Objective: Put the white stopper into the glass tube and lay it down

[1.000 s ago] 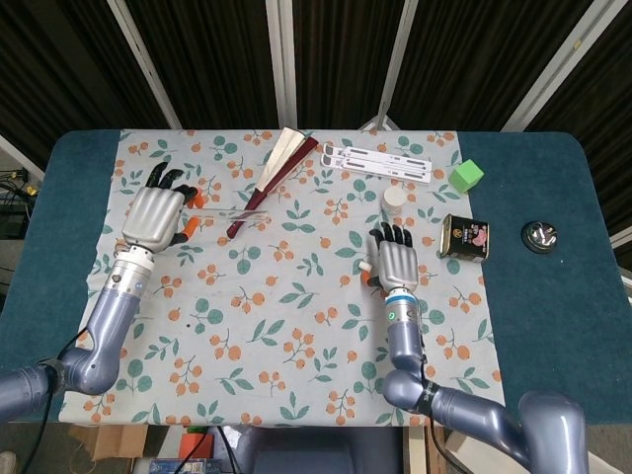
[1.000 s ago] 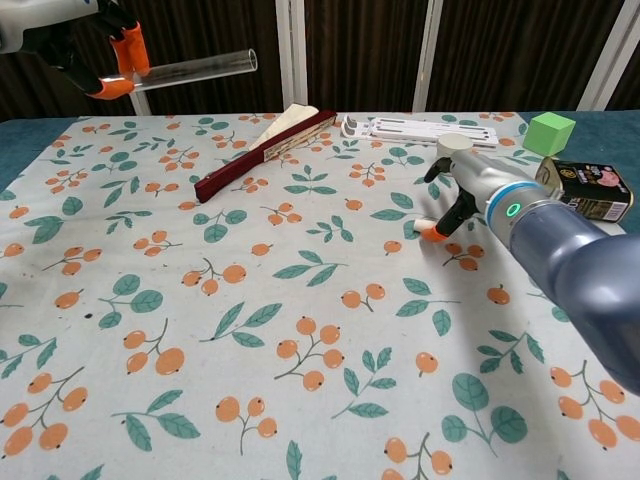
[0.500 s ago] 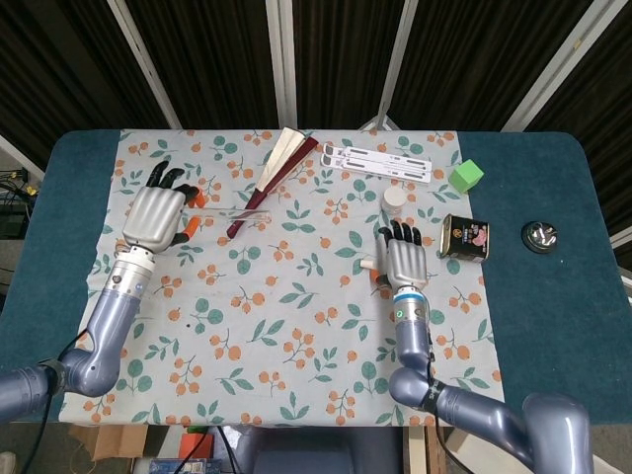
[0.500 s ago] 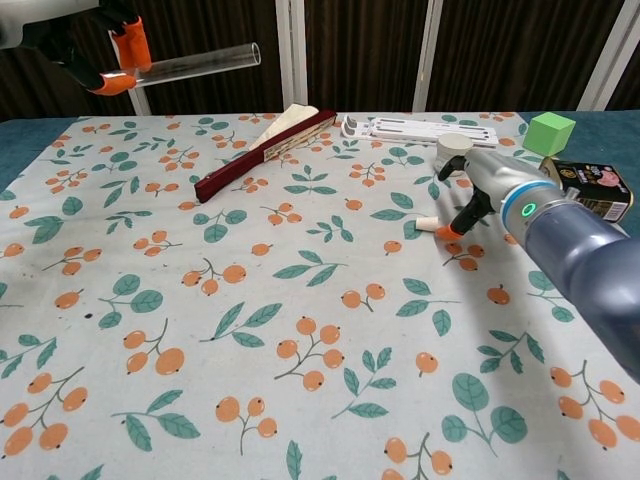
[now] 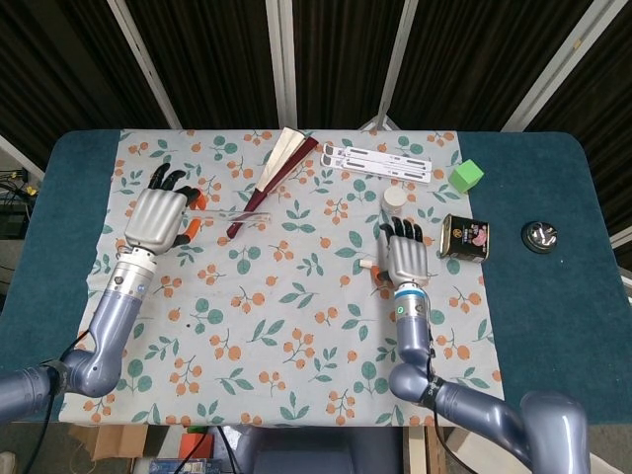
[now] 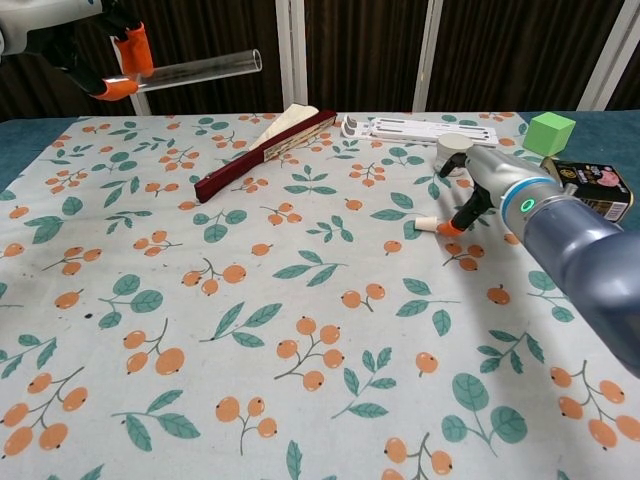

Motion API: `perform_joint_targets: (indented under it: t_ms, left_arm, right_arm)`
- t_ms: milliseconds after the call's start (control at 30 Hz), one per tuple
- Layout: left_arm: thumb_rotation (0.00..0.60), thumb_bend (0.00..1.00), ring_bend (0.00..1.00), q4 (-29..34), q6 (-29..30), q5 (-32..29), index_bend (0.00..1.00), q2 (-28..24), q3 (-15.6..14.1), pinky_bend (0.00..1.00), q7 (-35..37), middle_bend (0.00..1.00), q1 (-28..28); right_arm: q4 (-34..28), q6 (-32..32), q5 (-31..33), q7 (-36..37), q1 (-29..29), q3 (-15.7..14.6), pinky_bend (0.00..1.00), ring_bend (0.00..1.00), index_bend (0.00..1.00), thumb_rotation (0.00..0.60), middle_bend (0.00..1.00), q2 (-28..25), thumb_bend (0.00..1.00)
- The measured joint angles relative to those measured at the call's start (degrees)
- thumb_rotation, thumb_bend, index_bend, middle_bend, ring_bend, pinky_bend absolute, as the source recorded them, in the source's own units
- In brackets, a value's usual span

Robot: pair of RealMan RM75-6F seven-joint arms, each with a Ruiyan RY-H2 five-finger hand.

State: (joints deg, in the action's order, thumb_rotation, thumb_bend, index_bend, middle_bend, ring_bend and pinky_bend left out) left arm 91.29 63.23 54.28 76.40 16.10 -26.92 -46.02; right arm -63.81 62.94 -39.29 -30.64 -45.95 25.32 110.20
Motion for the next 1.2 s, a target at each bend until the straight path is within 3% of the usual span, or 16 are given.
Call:
perform_joint_targets:
  t_ms: [300,733,1000,1200]
  left_arm:
    - [0.6,0.6,0.14,-0.7,-0.2,0.0,0.6,0.1,-0.5,0.0,0.5,0.64,0.2]
    - [0.6,0.6,0.14,-1.7,-0.6,0.8,0.6,0.6,-0.6,0.0,2.1,0.64,0.2]
    - [0.6,0.6,0.14,-2.6,-1.2,1.3,0.6,0.3,-0.5,0.0,3.5,0.64,0.3]
    - [0.6,0.6,0.14,-3.4,-1.6,1.6,0.6,-0.1,-0.5,0.0,4.3,0.64,0.4]
  right_arm:
    - [1.0,0.2,-2.0,1.7,-1.1,0.9,0.0,0.0,0.21,0.6,0.1,0.4,0.29]
    - [-3.8,3.2,-4.5,1.5,-0.2,0.1,0.0,0.0,0.2,0.6,0.1,-0.5,0.29]
    - [-4.8,4.2,-3.0,-1.2,-0.7,0.0,0.0,0.0,0.41,0.6,0.1,0.9,0.29]
    - [-3.0,4.1,-2.0,-1.6,-1.1,0.5,0.0,0.0,0.42,0.6,0.1,2.1,0.29]
